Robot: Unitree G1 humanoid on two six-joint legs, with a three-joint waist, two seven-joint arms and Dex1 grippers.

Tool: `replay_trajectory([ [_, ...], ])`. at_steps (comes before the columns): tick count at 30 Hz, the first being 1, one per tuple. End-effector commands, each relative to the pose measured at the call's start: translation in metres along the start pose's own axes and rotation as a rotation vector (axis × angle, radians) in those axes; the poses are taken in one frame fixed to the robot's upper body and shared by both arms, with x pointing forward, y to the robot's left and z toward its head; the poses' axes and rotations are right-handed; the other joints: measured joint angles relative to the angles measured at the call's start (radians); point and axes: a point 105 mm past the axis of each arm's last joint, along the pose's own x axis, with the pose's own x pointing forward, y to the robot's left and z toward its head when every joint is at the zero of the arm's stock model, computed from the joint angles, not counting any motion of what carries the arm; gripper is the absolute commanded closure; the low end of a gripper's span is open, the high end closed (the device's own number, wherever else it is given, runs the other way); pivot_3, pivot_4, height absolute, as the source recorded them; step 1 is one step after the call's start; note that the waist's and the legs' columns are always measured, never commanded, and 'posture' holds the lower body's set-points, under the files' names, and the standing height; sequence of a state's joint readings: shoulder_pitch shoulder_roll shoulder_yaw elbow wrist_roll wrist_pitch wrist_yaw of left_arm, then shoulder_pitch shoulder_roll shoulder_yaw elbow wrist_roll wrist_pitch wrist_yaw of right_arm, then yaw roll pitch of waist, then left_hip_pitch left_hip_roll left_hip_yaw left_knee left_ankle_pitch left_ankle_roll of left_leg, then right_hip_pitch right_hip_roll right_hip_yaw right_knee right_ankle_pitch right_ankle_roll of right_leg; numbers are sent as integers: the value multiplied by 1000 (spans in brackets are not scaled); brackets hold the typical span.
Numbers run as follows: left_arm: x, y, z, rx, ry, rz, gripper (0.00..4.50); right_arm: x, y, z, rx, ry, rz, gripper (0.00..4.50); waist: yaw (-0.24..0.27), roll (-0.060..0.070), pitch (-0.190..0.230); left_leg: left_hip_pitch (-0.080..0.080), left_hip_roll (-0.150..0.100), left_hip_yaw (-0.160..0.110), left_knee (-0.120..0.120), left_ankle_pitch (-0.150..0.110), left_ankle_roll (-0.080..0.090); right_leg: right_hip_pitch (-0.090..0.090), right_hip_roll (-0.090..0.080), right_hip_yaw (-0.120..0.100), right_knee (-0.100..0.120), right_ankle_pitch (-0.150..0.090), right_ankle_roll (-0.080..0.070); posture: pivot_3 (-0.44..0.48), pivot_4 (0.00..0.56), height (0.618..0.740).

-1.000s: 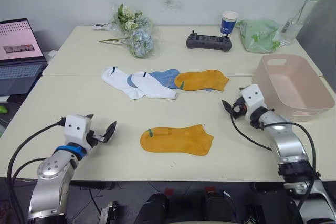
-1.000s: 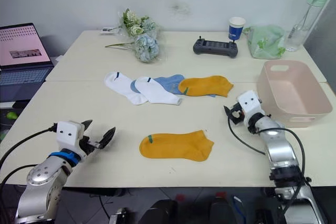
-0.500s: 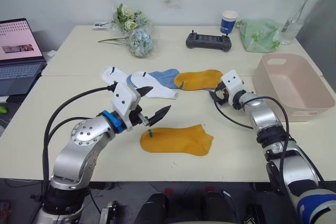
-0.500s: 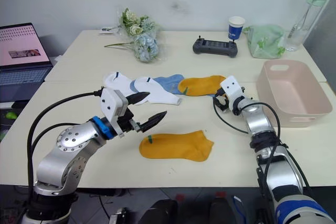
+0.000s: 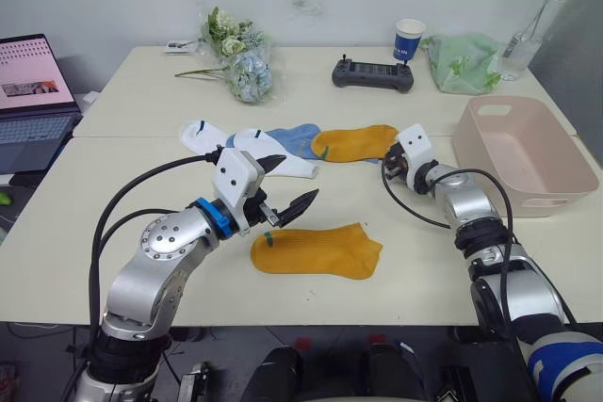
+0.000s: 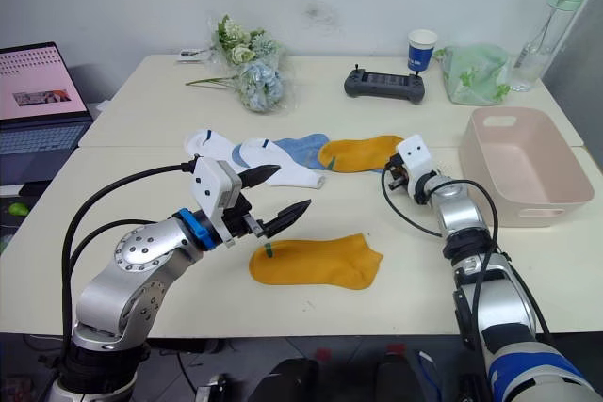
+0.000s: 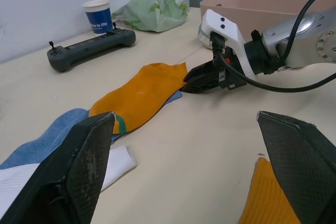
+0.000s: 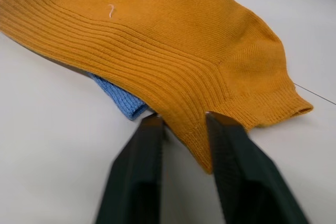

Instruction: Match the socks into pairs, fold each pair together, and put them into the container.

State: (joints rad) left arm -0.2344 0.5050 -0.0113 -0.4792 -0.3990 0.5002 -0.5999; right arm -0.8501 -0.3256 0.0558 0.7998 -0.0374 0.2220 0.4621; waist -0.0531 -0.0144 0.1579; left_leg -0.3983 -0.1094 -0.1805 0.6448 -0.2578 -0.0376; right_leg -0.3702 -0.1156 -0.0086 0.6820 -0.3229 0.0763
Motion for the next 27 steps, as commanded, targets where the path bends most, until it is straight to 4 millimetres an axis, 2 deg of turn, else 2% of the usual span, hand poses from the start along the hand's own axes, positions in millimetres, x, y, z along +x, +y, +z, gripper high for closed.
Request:
replay_trajectory([
  [1, -3, -2, 11, 41, -32, -1, 0, -5, -8, 4, 12, -20, -8, 4460, -1, 0, 0, 0, 0, 0, 0, 0, 0, 0, 0, 0, 0, 0, 0, 0, 150, 740],
  [3, -3, -2, 10, 41, -29, -1, 0, -7, -6, 6, -4, -32, 11, 4460, -1, 0, 0, 0, 0, 0, 0, 0, 0, 0, 0, 0, 0, 0, 0, 0, 150, 740],
  [5, -8, 0, 6, 43, -6, 0, 0, -16, 10, 17, -68, -74, 136, 4460, 0, 0, 0, 0, 0, 0, 0, 0, 0, 0, 0, 0, 0, 0, 0, 0, 150, 740],
  [8, -19, 5, -3, 42, 42, 5, 0, -38, 39, 26, -165, -93, 341, 4460, -2, 0, 0, -1, 0, 0, -1, 0, 0, -2, 0, 0, -1, 0, 0, 0, 150, 740],
  [12, -36, 8, -18, 38, 122, -7, 0, -73, 67, 23, -295, -64, 538, 4460, -3, 0, 0, -1, 1, 0, -1, 0, 0, -2, 0, 1, 0, 0, 0, 0, 150, 740],
  [15, -46, 12, -29, 57, 188, -25, 0, -96, 81, 19, -318, -31, 647, 4460, 3, 0, 0, -1, 1, -1, -1, 0, 0, -2, 0, 0, 0, 0, 0, 0, 150, 740],
  [17, -47, 13, -34, 107, 218, -50, 0, -105, 86, 26, -302, -33, 676, 4460, 7, 0, 0, -1, 0, -1, -1, 0, 0, -2, 0, 0, -1, 0, 0, 0, 150, 740],
  [20, -38, 11, -40, 198, 233, -97, 0, -110, 89, 37, -293, -45, 688, 4460, 13, 0, 0, -1, 0, -1, -1, 0, 0, -2, 0, 0, -1, 0, 0, 0, 150, 740],
  [23, -18, 8, -49, 320, 242, -152, 0, -112, 93, 45, -289, -50, 706, 4460, 24, 0, 0, -2, 0, -1, -1, 0, 0, -2, 0, 0, -1, 0, 0, 0, 150, 740],
  [27, 8, 18, -59, 443, 253, -134, 0, -117, 96, 46, -301, -43, 739, 4460, 28, 0, 1, -2, -1, -1, -1, 0, 0, -1, -1, -1, -2, 0, 0, 0, 150, 740],
])
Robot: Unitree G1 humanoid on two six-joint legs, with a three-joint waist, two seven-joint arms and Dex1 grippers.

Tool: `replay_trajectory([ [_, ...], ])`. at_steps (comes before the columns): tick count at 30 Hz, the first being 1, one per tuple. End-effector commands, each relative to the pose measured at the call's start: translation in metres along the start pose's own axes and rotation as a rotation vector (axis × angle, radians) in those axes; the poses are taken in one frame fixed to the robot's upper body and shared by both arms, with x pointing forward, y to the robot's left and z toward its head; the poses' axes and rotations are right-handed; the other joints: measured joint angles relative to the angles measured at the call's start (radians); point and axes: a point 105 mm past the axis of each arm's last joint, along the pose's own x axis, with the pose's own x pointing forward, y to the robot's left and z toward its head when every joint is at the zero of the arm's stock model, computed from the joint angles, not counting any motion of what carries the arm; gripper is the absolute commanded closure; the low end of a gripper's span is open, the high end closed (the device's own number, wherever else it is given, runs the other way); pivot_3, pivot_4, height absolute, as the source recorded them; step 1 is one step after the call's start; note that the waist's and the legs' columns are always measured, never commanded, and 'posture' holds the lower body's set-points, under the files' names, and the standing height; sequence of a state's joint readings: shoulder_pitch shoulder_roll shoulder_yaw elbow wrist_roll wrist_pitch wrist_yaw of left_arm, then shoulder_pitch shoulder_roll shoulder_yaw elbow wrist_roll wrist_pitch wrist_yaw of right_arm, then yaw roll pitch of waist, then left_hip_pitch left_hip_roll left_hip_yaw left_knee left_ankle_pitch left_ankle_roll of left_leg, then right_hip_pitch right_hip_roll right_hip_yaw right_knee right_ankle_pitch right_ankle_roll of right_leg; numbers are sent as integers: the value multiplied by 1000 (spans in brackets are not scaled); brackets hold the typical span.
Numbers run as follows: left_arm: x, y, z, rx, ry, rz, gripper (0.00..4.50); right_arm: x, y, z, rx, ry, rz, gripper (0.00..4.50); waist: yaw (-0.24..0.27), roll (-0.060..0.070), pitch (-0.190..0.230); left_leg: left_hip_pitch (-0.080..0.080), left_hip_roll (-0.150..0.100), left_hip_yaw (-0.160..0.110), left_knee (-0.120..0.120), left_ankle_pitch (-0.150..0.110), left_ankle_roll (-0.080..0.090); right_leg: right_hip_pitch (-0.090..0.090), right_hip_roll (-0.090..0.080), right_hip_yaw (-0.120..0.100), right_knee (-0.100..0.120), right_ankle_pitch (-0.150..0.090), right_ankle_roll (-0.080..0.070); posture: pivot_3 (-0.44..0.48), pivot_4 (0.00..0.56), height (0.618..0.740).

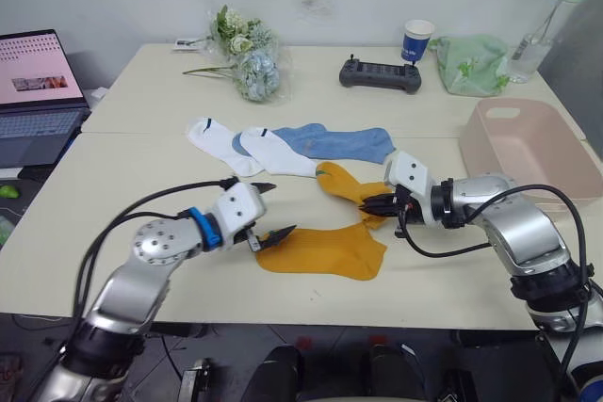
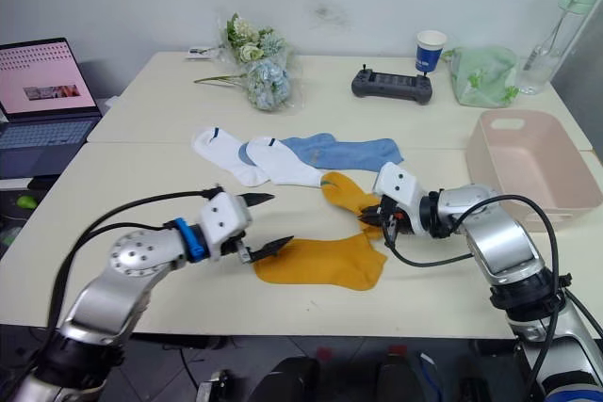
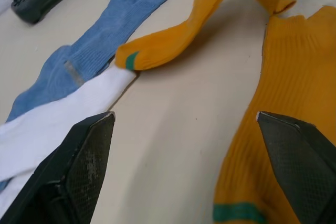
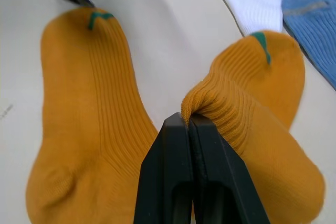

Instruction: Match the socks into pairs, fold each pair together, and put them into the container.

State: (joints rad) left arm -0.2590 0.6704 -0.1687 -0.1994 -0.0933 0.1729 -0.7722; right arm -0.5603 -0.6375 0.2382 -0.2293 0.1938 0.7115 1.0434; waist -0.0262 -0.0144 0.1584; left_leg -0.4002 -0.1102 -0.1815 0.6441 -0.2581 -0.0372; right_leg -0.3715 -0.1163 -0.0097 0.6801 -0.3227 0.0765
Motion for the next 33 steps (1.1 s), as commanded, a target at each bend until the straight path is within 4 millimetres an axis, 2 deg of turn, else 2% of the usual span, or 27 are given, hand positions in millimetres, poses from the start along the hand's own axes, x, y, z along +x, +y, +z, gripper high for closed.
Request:
replay_trajectory([
  [1, 19, 14, -2, 142, 12, 40, 0, -7, 5, 12, -45, -19, 27, 4460, 0, 0, 0, 0, 0, 0, 0, 0, 0, 0, 0, -1, 0, 0, 0, 0, 150, 740],
  [5, 46, 29, -6, 258, 24, 71, 0, -10, 8, 9, -41, -10, 43, 4460, -1, -1, 0, 0, 0, 0, 0, 0, 0, 0, 0, -1, 0, 0, 0, 0, 150, 740],
  [9, 70, 34, -2, 363, 5, 49, 0, -11, 11, 6, -35, -6, 43, 4460, -6, -1, 0, -1, 0, 0, 1, 0, 0, -1, 0, -1, 1, 0, 0, 0, 150, 740],
  [10, 74, 35, 0, 379, -6, 45, 183, -10, 11, 5, -35, -6, 38, 4491, -6, -1, 0, -1, 0, 0, 1, 0, 0, -1, 0, -1, 1, 0, 0, 0, 150, 740],
  [12, 81, 36, 4, 422, -22, 38, 590, -10, 11, 4, -34, -5, 33, 4500, -7, -1, 0, -1, 0, 0, 1, 0, 0, -1, 0, -1, 1, 0, 1, 0, 150, 740],
  [16, 89, 31, 2, 454, -26, -28, 1877, -10, 10, 4, -30, -6, 22, 4500, -7, -1, 0, -1, 0, 0, 1, 0, 0, -1, 0, -1, 1, 0, 1, 0, 150, 740],
  [24, 86, 32, 1, 441, -47, -31, 4420, -11, 9, 1, -34, 2, 21, 4500, -6, -1, 0, -1, 0, 0, 1, 0, 0, -1, 0, -1, 1, 0, 1, 0, 150, 740],
  [33, 66, 41, 13, 403, -92, 17, 4470, -12, 5, 0, -104, 16, 58, 4500, -8, -1, 0, -1, 0, 0, 1, 0, 0, -1, 0, -1, 1, 0, 1, 0, 150, 740],
])
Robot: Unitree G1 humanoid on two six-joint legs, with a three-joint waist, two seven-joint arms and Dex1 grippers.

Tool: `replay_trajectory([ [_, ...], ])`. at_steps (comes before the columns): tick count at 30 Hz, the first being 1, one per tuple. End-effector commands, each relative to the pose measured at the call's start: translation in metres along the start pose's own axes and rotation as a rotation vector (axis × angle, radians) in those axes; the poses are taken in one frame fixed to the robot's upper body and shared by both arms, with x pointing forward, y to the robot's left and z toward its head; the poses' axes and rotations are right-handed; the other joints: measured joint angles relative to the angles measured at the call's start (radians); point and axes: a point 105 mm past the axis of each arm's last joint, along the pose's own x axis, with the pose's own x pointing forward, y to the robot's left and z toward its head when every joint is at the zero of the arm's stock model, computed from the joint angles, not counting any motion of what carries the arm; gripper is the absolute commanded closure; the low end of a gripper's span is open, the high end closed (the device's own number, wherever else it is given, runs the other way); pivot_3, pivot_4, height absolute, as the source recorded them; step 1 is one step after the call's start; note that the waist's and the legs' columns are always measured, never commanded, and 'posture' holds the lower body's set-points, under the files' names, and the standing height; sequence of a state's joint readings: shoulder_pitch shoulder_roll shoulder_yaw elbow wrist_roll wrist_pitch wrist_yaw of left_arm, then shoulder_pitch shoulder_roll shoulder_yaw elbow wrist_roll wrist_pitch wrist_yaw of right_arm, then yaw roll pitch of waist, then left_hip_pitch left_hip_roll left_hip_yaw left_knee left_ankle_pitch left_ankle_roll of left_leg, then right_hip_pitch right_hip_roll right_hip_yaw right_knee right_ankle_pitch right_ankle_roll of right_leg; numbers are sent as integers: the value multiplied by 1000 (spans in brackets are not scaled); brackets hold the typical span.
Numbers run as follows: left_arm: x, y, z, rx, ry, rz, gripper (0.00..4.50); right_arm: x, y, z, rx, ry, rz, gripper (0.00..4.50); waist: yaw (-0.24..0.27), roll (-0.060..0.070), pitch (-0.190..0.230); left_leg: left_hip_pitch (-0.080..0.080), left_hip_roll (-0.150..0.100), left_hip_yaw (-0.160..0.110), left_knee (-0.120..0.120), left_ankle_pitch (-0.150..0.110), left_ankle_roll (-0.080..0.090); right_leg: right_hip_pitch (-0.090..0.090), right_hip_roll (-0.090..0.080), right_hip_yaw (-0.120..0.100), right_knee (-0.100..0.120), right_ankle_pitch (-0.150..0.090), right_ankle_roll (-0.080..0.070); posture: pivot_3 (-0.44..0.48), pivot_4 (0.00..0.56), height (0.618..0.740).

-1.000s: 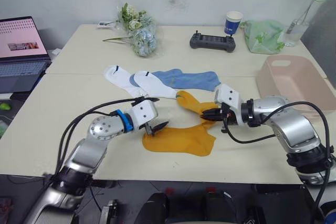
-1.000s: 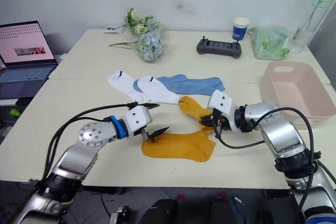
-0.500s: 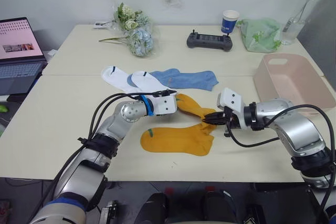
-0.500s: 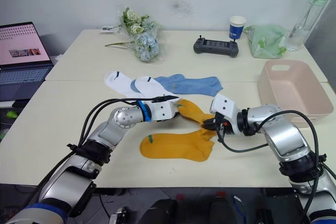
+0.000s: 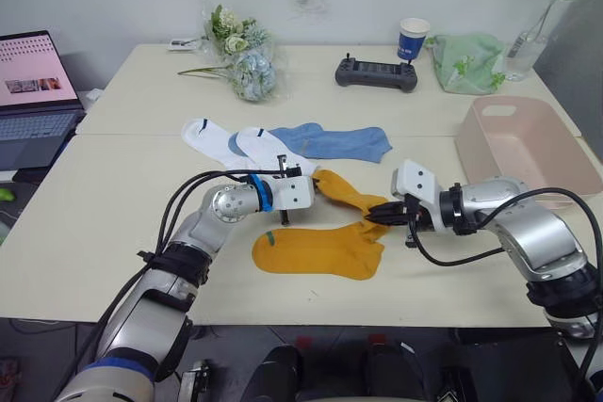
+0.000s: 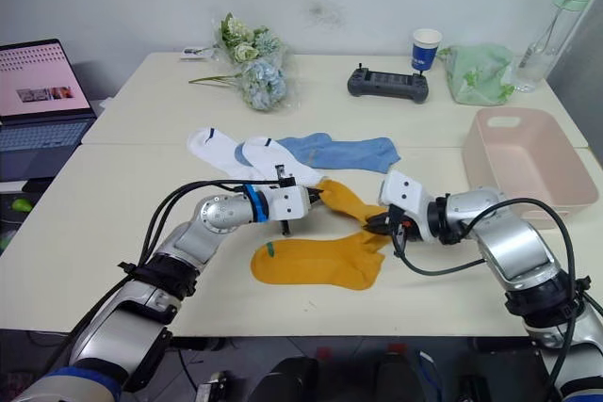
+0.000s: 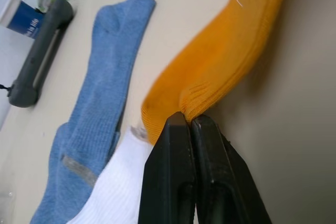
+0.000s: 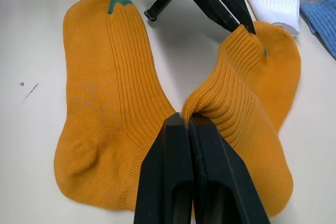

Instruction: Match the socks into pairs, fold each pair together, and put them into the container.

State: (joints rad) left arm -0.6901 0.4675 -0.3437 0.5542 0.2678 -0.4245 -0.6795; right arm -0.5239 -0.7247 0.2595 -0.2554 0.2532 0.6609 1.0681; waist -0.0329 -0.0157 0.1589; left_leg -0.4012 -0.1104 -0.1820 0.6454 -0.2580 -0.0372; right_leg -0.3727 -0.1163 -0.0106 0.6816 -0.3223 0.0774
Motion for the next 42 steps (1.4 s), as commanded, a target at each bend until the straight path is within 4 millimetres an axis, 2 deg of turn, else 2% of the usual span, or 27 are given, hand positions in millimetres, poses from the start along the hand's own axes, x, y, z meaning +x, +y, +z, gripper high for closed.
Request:
replay_trajectory([
  [1, -16, 19, 13, 7, -37, 61, 4470, -4, -6, 9, -93, -1, 1, 4500, -3, 0, 0, 0, 0, 0, 0, 0, 0, 0, 0, 0, 0, 0, 0, 0, 150, 740],
  [5, -47, 16, 19, -26, -20, 32, 4470, -10, -17, 10, -216, 23, -16, 4500, -13, 0, 0, 0, 0, 0, 0, 0, 0, 0, 0, 0, 0, 0, 0, 0, 150, 740],
  [7, -67, 7, 25, -57, -11, -23, 4470, -14, -13, 14, -233, 5, 33, 4500, -15, 0, 0, 0, 1, 0, 0, 0, 0, 0, 0, 0, 0, 0, 0, 0, 150, 740],
  [12, -112, -16, 51, -175, 0, -204, 4470, -30, 19, 22, -202, -5, 256, 4500, -16, 1, 0, 0, 1, -1, -1, 0, 0, -1, 0, 1, 0, 0, 0, 0, 150, 740],
  [15, -128, -27, 66, -241, 2, -301, 4470, -37, 36, 27, -150, -24, 354, 4500, -10, 1, 0, 0, 1, -1, -1, 0, 0, 1, 0, 0, -1, 0, 0, 0, 150, 740],
  [19, -147, -55, 91, -469, -12, -472, 4470, -43, 71, 24, -49, -14, 529, 4500, 0, 1, 0, 1, 1, -1, -1, -1, 1, 1, 1, 0, -1, 0, 0, 0, 150, 740],
  [24, -153, -83, 90, -585, 45, -558, 4470, -37, 91, 14, 8, 0, 592, 4500, 0, 1, 0, 1, 2, 0, -1, -1, 1, 2, 1, 0, -1, 0, 0, 0, 150, 740],
  [27, -149, -85, 79, -585, 78, -519, 4470, -29, 89, 8, 10, 11, 572, 4500, 2, 1, 0, 1, 2, 0, -1, -1, 1, 2, 1, 0, -1, 0, 0, 0, 150, 740],
  [30, -145, -81, 62, -570, 119, -476, 4470, -20, 76, 0, -15, 31, 526, 4500, 3, 1, 0, 1, 2, 0, -1, -1, 1, 3, 1, 0, -1, 0, 0, 0, 150, 740],
  [34, -138, -69, 41, -527, 165, -440, 4470, -7, 49, -3, -49, 41, 446, 4500, 2, 1, 0, 1, 2, 1, -1, -1, 1, 2, 1, 0, -1, 0, 0, 0, 150, 740],
  [38, -125, -56, 27, -499, 178, -402, 4470, 5, 29, -9, -78, 57, 390, 4500, 3, 1, 0, 1, 1, 0, -1, 0, 1, 2, 1, 0, -2, 0, 0, 0, 150, 740],
  [42, -111, -49, 17, -484, 188, -391, 4470, 16, 18, -12, -92, 56, 360, 4500, 1, 1, 0, 1, 1, 0, -1, 0, 1, 1, 1, 0, -2, 0, 0, 0, 150, 740],
])
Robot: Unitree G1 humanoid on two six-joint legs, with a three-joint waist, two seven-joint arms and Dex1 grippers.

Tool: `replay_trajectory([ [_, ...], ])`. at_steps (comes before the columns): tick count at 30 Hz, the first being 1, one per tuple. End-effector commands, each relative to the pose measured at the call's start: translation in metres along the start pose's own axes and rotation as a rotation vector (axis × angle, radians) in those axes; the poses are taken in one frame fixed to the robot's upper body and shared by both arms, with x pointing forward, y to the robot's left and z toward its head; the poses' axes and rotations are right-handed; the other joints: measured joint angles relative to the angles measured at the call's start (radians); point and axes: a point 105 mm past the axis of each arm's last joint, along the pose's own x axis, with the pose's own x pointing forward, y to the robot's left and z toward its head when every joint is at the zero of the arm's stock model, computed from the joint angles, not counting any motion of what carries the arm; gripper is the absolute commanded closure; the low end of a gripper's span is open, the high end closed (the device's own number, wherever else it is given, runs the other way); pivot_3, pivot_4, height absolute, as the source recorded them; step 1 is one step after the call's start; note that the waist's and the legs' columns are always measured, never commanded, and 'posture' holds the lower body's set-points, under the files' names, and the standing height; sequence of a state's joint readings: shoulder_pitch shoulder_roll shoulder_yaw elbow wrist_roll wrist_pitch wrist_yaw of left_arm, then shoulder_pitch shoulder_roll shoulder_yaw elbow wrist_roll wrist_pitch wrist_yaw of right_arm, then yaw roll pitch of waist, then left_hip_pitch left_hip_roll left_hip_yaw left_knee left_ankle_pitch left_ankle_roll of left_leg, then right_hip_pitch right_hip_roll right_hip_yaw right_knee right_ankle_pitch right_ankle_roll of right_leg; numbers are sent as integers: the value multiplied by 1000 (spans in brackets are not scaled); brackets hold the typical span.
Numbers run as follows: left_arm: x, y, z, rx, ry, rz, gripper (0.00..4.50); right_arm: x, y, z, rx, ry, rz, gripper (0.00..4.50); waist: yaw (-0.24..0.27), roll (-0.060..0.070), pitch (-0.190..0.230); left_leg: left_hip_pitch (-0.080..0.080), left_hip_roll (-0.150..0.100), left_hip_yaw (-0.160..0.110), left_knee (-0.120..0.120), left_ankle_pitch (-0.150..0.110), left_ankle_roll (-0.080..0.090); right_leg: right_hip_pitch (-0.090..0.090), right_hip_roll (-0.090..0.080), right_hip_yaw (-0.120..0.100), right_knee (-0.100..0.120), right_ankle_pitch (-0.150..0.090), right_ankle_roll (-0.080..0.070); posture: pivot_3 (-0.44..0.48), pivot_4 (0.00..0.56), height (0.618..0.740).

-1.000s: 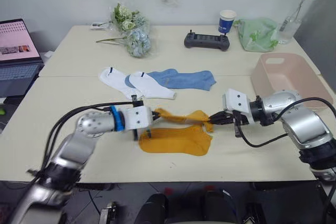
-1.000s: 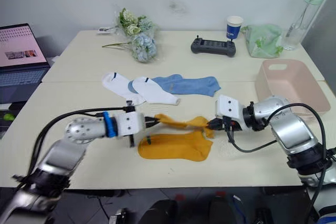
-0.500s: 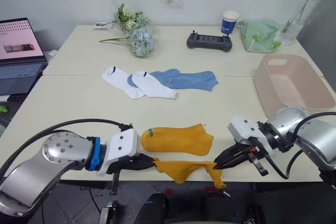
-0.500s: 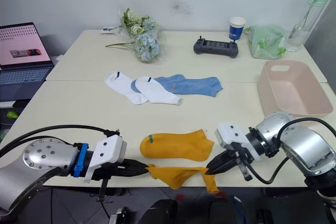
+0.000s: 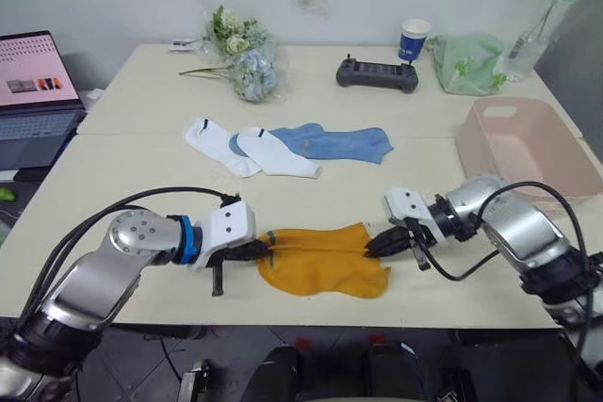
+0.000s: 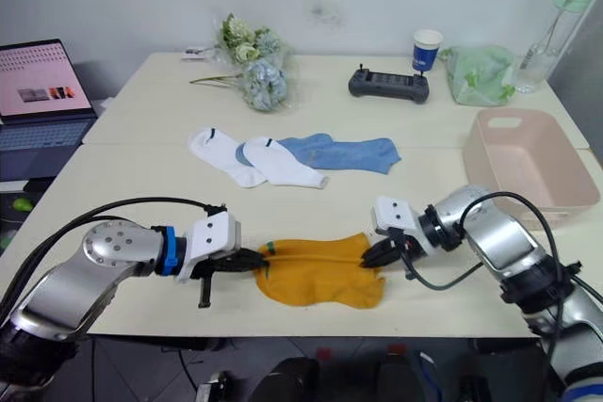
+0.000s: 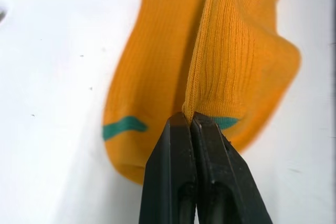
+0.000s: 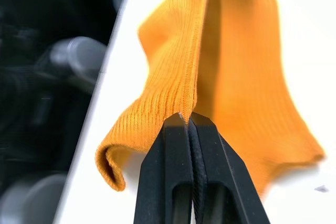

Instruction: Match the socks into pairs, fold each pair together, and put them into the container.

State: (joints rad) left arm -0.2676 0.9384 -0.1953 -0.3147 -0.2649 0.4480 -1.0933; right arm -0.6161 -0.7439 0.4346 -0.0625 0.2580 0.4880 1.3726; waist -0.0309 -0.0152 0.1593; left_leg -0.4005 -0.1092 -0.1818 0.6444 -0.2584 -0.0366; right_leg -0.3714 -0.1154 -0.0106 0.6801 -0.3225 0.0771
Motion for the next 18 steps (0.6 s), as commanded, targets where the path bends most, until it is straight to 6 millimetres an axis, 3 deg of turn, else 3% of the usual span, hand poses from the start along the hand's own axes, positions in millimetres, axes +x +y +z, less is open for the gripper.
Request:
replay_trajectory([
  [1, 5, 9, 0, 29, 14, 11, 4470, 1, -10, 3, -48, 5, -27, 4500, -2, 0, 0, 0, 0, 0, 0, 0, 0, -1, 0, 0, 0, 0, 0, 0, 150, 740],
  [7, 8, 23, -3, 29, 46, 26, 4470, 1, -24, 1, -62, -1, -85, 4500, -3, 0, 0, 0, 0, 0, 0, 0, 0, -1, 0, 0, 1, 0, 0, 0, 150, 740],
  [18, 10, 27, -5, 31, 67, 31, 4470, 0, -38, 5, -79, -11, -141, 4500, -4, 0, 0, 0, 0, -1, 0, 0, 0, -1, 0, 0, 1, 0, 0, 0, 150, 740],
])
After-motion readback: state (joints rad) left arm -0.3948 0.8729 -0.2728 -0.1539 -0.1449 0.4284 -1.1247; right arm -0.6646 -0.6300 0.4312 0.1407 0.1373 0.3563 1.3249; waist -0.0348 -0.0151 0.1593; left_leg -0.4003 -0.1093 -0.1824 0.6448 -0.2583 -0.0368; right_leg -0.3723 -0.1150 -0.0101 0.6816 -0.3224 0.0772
